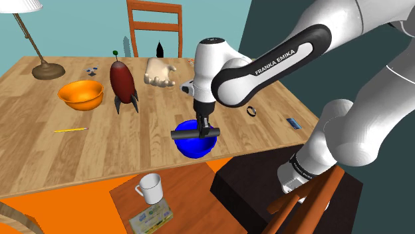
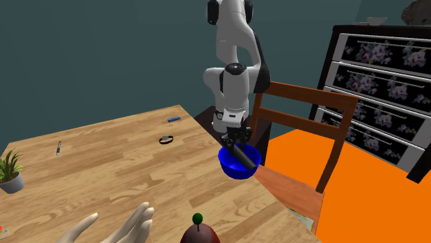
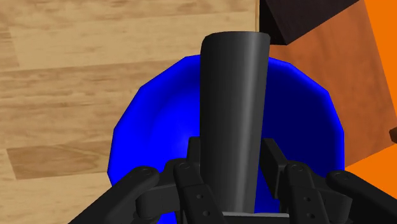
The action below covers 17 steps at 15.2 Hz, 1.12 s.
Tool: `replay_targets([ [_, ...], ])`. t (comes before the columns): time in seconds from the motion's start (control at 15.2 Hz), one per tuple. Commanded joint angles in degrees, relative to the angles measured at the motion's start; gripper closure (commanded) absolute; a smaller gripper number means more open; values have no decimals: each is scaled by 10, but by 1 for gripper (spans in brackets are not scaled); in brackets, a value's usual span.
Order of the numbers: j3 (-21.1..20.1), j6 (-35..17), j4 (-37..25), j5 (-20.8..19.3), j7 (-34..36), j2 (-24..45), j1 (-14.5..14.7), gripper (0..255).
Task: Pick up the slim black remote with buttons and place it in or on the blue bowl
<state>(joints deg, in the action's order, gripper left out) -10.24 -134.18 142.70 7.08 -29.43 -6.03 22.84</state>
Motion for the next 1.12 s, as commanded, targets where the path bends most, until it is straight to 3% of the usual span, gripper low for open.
replay_targets([
  [0.0,0,0,1,0,0,1,0,255],
  [0.07,0,0,1,0,0,1,0,255],
  [0.13,0,0,1,0,0,1,0,0],
  [0.46,0,0,1,0,0,1,0,0],
  [0.73,5,80,-34,0,-2,-46,-3,0],
  [1.06,5,80,-34,0,-2,-46,-3,0],
])
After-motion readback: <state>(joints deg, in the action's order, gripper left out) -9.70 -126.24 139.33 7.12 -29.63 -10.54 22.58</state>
